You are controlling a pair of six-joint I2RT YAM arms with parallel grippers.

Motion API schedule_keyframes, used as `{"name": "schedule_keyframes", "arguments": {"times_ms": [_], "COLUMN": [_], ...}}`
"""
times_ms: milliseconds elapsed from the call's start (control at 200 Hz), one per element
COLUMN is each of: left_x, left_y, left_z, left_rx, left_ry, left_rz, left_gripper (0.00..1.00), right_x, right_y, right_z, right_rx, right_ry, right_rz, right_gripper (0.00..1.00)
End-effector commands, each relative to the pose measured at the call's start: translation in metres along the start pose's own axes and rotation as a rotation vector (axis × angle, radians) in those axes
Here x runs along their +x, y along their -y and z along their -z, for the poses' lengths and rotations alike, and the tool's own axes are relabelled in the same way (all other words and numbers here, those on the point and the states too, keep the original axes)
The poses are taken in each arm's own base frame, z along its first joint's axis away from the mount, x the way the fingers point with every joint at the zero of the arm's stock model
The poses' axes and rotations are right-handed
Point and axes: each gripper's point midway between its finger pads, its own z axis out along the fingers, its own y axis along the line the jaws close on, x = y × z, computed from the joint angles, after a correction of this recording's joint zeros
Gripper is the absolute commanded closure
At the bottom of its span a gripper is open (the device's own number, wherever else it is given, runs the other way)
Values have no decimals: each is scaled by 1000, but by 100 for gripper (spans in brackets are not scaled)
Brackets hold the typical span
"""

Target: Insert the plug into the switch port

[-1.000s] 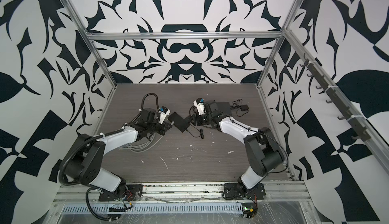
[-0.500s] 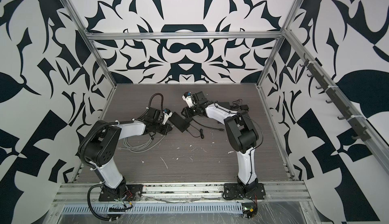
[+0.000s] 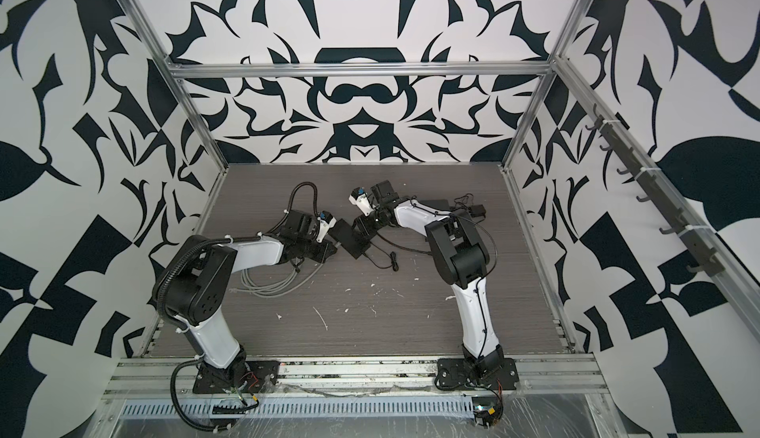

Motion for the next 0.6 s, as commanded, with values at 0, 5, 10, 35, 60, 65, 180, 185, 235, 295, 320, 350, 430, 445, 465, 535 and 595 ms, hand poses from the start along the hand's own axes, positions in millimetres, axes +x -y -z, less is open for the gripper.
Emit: {"name": "schedule_keyframes", "arguments": {"times_ms": [0,5,10,35,60,65,180,185,235,295,320,350,430,445,465,535,595], "left_x": [-1,-1,-2,-2,-2,-2,-3,-3,-2,-2,-3,-3,-2,-2,-1,0,0], "left_y": [1,2,1,3,4,4,4,5,4,5,6,7,6,7,7,6,5], "left_z": [-2,-2,-2,-1,-1,-1,-3,-3,-4,-4,-4,-4,-5,-5,-6,-8,-9], "left_rx": [20,20,20,24,31,33,39,40,41,44,47,52,53,55,57,58,53], "left_ry": [11,12,14,17,17,18,19,19,17,19,20,20,10,7,2,-11,-16], "left_rz": [-7,-8,-9,-11,-13,-13,-15,-15,-17,-23,-27,-28,-28,-27,-28,-24,-22], "left_gripper": [100,100,100,100,100,100,100,100,100,100,100,100,100,100,100,100,100], "right_x": [-24,-24,-24,-23,-22,-22,-19,-19,-16,-11,-11,-10,-9,-10,-8,-7,-4], "right_y": [-15,-15,-15,-16,-17,-17,-22,-23,-22,-22,-21,-19,-15,-16,-16,-22,-27], "right_z": [11,11,10,10,9,8,3,3,1,0,-1,-1,-1,-1,-1,-1,-1], "right_rx": [-62,-64,-66,-75,-88,-90,-142,-143,-149,-159,-157,-153,-154,-157,-164,-204,-244], "right_ry": [40,39,37,29,22,19,0,-2,-25,-49,-53,-55,-61,-64,-70,-85,-97], "right_rz": [66,67,68,70,73,72,87,90,92,102,104,106,101,103,103,110,115], "right_gripper": [50,50,50,50,50,50,50,50,50,50,50,50,48,48,48,48,49]}}
